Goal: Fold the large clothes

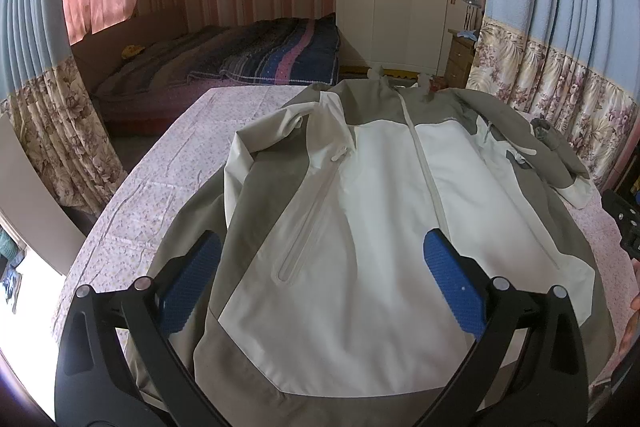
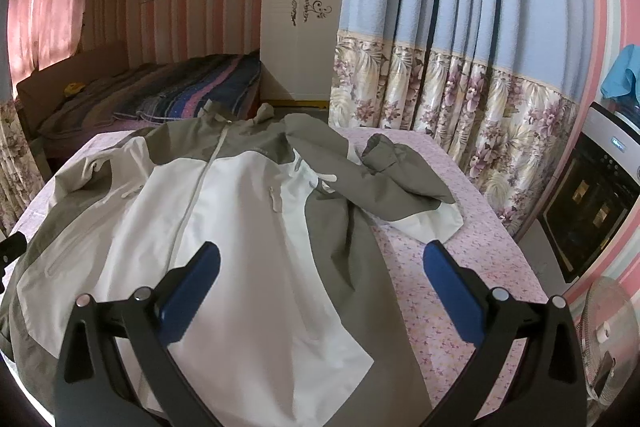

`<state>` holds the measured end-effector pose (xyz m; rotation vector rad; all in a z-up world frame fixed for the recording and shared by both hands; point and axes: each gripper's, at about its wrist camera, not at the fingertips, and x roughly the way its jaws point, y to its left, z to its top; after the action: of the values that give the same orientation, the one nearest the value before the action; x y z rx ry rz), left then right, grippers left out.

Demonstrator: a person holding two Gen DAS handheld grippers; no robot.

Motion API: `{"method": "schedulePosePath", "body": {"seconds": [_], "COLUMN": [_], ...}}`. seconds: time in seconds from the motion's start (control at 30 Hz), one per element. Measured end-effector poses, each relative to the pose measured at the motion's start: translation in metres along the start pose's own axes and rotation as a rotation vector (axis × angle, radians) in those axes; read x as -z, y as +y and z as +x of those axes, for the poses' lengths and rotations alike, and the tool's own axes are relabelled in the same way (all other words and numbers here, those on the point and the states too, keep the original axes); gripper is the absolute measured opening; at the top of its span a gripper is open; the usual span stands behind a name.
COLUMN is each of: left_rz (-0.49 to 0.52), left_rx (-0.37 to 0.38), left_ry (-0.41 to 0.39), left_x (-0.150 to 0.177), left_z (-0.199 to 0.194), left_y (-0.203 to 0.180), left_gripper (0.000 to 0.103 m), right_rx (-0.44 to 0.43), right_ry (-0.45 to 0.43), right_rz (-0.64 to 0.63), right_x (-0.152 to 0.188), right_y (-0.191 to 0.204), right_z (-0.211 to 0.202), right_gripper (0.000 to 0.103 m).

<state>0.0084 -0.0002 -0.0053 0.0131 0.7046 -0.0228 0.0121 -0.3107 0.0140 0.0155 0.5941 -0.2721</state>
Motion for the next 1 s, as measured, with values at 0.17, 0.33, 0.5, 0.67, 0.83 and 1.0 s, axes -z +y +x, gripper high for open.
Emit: {"method": "schedulePosePath", "body": {"seconds": [0.17, 0.33, 0.5, 0.67, 0.83, 1.0], "left_rz": [-0.010, -0.021, -0.015, -0.003, 0.004, 0.022], "left_rx": [0.013, 0.012, -0.015, -0.014, -0.019, -0.068], "left_ry": [0.003, -0.001, 0.003, 0.011, 0.038, 0.037], "left_x": [0.000, -0.002, -0.006, -0.002, 0.000, 0.001], "left_z": [0.002, 0.002, 0.004, 0.007, 0.016, 0.020], "left_y": [0.003, 0.006, 0.010, 0.013, 0.017, 0.020], "left_gripper": [0.100, 0.100, 0.100, 0.100, 0.100, 0.100], "right_rx": [0.017, 0.000, -0.019, -0.005, 0.005, -0.016], "right_ry": [-0.006, -0.009, -0.010, -0.002, -0.001, -0.019], "right_rz": [-0.015, -0.026, 0.004, -0.003, -0.009, 0.002], "right_x": [-0.001, -0.003, -0.004, -0.006, -0.006, -0.008], "right_y": [-0.002, -0.001, -0.005, -0.004, -0.004, -0.007], "right_z": [0.002, 0.004, 0.005, 0.008, 0.009, 0.009], "right_gripper": [0.101, 0.101, 0.101, 0.101, 0.101, 0.101]}}
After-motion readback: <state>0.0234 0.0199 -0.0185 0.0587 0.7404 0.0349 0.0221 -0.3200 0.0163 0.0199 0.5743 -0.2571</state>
